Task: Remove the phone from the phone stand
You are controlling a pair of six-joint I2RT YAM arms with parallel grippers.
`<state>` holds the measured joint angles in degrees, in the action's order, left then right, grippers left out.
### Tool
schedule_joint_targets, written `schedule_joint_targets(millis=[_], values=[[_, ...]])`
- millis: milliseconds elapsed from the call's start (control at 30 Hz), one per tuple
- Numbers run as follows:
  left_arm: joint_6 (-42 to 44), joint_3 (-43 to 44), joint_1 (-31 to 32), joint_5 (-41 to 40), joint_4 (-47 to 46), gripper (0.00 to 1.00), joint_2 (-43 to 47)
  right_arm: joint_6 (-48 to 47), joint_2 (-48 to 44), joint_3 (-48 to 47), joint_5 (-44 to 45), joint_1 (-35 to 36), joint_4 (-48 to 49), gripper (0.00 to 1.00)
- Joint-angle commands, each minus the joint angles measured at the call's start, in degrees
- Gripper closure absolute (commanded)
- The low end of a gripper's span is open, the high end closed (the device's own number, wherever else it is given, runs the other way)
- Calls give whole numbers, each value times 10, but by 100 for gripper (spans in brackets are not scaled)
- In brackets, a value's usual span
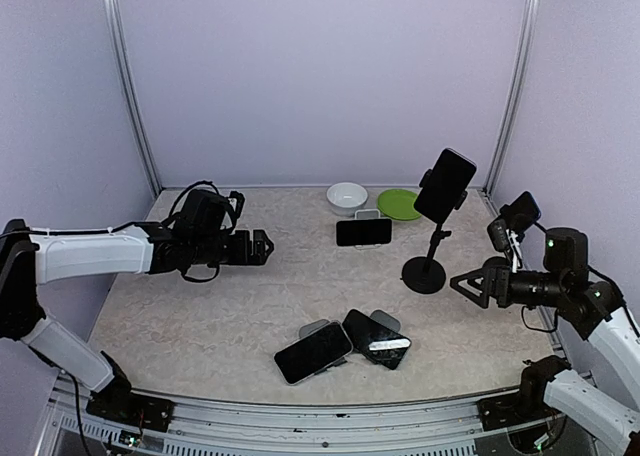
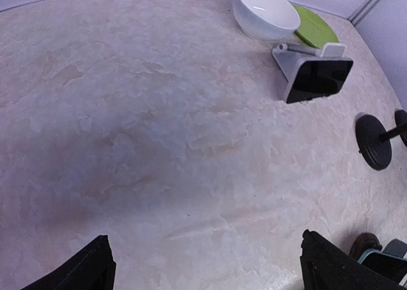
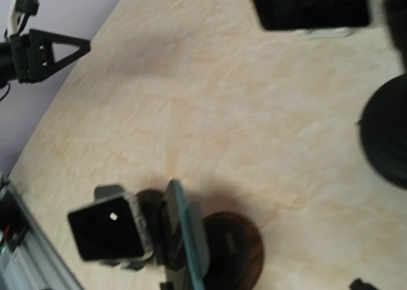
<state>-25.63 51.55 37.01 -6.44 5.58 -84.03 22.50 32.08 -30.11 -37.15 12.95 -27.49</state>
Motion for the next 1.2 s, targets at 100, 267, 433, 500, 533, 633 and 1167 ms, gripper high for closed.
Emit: schedule_joint_targets(millis=[100,267,433,500,533,633,1167], values=[[87,-1,105,-35,74,1,67,7,17,28,-13,55,77,0],[89,7,171,-48,154,1,97,9,39,40,-19,85,127,0],[64,18,263,-112,222,1,95,9,70,43,-11,108,157,0],[52,24,296,-121,240,1,80,13,76,44,-14,111,171,0],[48,28,314,-130,246,1,72,18,78,46,-18,111,179,0],[29,38,362,-154,267,1,44,32,82,56,-29,112,210,0],[4,105,468,-226,318,1,-120,34,65,78,-27,114,221,0]])
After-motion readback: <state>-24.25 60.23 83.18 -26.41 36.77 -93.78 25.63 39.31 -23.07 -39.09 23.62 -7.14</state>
